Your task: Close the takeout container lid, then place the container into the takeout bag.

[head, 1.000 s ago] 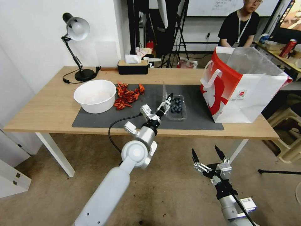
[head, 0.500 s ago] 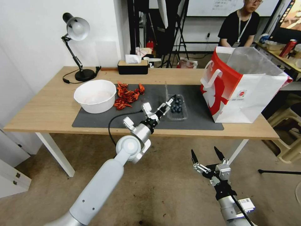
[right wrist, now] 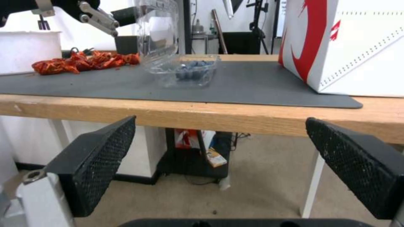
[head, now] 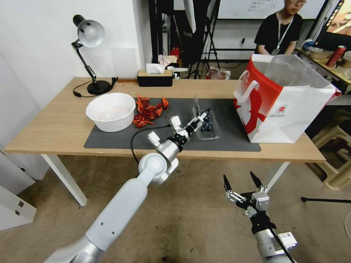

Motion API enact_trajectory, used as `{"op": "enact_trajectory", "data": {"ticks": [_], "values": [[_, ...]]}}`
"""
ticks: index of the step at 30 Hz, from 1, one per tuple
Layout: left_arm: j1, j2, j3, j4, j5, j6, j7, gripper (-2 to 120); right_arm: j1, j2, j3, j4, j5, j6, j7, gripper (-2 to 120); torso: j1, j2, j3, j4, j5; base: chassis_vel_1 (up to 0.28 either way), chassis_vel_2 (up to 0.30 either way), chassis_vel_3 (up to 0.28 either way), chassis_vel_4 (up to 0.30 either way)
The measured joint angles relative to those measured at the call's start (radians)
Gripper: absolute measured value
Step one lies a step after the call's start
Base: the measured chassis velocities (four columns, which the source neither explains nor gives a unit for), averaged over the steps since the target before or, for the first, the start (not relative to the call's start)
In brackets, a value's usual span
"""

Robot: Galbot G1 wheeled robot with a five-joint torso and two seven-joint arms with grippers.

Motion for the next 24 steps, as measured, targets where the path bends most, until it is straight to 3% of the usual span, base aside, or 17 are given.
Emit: {"op": "enact_trajectory", "data": {"ticks": [24], "values": [[-0.138,-0.020,0.116,0.117,0.050,0.000,0.004,100,-0.002,-0.003,0.007,-0.011,-0.001,0.012,0.003,100,0.000,0.000,0.000,-0.0001,0.0000,0.000,0.000,0.000,0.000]]}}
